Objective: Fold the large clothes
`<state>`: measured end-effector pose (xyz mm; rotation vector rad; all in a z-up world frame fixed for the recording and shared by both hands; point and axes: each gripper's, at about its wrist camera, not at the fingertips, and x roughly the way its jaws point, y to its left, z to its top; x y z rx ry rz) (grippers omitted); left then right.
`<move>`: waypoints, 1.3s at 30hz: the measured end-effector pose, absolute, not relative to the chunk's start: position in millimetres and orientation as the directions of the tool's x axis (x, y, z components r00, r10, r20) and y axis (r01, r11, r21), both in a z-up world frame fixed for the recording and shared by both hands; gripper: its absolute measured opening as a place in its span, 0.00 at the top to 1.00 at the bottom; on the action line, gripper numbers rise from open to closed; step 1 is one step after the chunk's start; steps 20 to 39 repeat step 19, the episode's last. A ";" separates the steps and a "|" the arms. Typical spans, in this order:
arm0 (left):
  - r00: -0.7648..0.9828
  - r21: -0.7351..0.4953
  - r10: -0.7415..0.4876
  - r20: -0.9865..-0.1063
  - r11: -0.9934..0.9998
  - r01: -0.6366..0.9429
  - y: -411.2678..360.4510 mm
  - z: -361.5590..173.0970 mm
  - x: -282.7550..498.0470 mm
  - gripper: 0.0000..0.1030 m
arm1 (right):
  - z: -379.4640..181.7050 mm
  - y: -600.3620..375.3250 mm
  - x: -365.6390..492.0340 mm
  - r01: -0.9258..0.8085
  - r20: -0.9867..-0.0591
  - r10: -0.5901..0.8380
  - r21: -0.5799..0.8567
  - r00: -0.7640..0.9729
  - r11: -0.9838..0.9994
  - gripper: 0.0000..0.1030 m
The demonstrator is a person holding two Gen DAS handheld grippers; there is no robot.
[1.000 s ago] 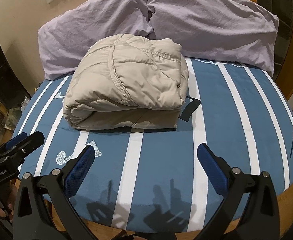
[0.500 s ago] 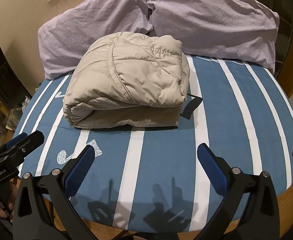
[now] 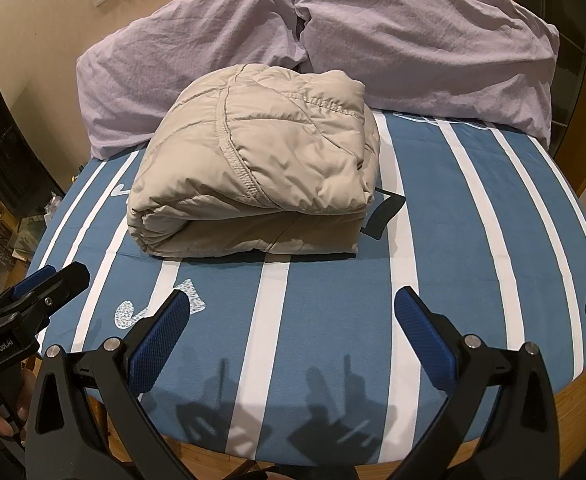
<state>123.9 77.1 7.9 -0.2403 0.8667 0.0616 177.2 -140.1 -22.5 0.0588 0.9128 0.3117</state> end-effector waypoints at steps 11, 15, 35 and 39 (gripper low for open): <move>0.651 -0.177 -0.034 -0.759 0.972 -0.156 76.2 8.0 123.0 0.02 | -22.8 -139.9 176.9 -0.240 -0.769 0.291 0.183 0.569 0.953 0.01; 0.650 -0.178 -0.035 -0.759 0.972 -0.155 75.9 8.1 123.0 0.02 | -22.7 -140.1 177.1 -0.239 -0.769 0.290 0.183 0.569 0.954 0.01; 0.650 -0.179 -0.035 -0.759 0.971 -0.157 75.6 8.0 123.0 0.02 | -22.7 -139.9 176.8 -0.239 -0.768 0.291 0.183 0.570 0.954 0.01; 0.650 -0.179 -0.035 -0.759 0.971 -0.157 75.6 8.0 123.0 0.02 | -22.7 -139.9 176.8 -0.239 -0.768 0.291 0.183 0.570 0.954 0.01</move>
